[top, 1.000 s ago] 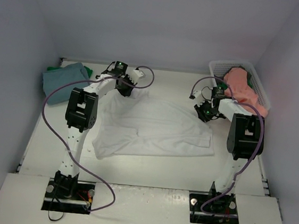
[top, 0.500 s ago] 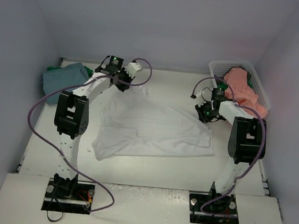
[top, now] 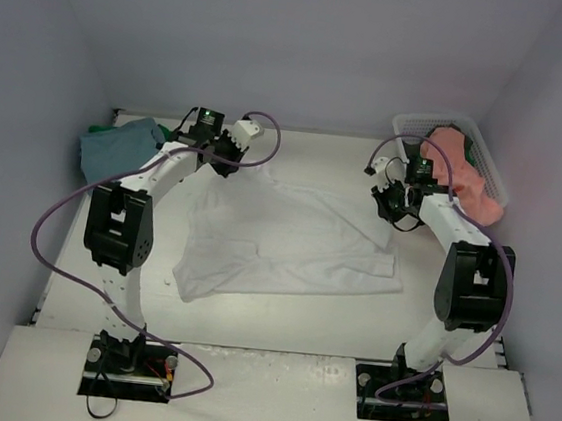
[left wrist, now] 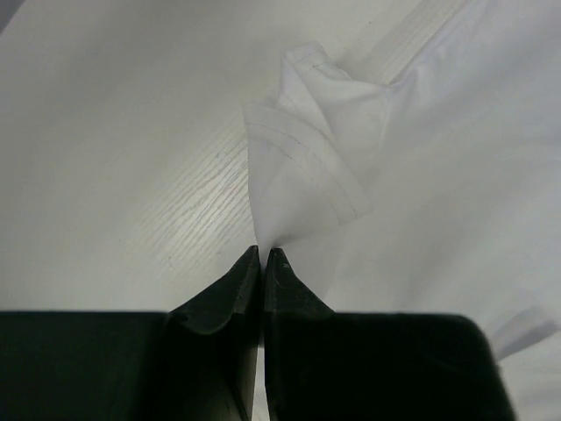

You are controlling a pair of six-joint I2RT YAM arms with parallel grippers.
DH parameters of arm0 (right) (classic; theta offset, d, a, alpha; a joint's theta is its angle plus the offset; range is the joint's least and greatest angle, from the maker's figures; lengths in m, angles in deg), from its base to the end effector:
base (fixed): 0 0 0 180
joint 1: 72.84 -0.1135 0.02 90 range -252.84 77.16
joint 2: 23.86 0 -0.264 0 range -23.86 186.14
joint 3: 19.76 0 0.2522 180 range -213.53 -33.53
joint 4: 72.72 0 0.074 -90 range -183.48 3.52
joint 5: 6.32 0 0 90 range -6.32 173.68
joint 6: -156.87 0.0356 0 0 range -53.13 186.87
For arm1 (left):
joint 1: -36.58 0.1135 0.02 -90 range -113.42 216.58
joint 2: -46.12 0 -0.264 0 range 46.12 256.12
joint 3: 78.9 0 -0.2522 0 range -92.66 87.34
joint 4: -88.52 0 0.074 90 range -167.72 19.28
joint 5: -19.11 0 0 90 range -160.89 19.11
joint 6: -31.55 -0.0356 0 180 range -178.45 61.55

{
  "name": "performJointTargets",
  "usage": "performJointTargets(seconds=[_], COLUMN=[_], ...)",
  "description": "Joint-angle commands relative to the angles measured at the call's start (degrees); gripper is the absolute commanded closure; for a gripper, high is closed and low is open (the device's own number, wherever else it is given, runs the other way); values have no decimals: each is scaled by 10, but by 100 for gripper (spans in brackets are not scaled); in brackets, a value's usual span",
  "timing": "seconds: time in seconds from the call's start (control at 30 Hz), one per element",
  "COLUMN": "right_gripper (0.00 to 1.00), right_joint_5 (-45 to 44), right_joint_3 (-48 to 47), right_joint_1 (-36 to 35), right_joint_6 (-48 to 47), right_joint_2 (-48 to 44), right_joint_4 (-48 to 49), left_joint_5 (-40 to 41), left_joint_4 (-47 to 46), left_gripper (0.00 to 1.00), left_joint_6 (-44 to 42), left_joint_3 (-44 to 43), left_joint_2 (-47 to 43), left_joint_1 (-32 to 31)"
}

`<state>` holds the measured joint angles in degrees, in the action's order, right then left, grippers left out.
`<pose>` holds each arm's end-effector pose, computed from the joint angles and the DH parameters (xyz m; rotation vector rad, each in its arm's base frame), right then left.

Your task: Fold and stack the t-shirts

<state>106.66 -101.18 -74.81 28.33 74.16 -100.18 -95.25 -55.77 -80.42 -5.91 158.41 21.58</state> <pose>0.3746 0.0268 0.2286 -0.9654 2.0536 0.1357 0.4324 -0.1311 0.2648 0.9164 2.0482 -0.4192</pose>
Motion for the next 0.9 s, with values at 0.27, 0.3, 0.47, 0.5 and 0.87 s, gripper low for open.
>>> performJointTargets(seconds=[0.27, 0.3, 0.47, 0.5, 0.87], right_gripper=[100, 100, 100, 100, 100], right_joint_5=[30, 32, 30, 30, -42], right_joint_3=[23, 24, 18, 16, 21], right_joint_1=[-9, -10, -9, -9, -24], right_joint_6=[-18, -19, -23, -22, 14], right_joint_2=[-83, -91, -102, -98, -73], right_joint_4=[-34, -35, -36, -36, 118], left_joint_5=[-42, -48, -54, -54, -68], left_joint_4=[14, 18, 26, 25, 19], left_gripper=[100, 100, 100, 100, 100], left_joint_6=[-12, -18, -26, -26, -25], left_joint_3=[65, 73, 123, 128, 140], left_joint_2=[-132, -139, -186, -189, -188], left_joint_1=[-1, -1, -1, -1, -1])
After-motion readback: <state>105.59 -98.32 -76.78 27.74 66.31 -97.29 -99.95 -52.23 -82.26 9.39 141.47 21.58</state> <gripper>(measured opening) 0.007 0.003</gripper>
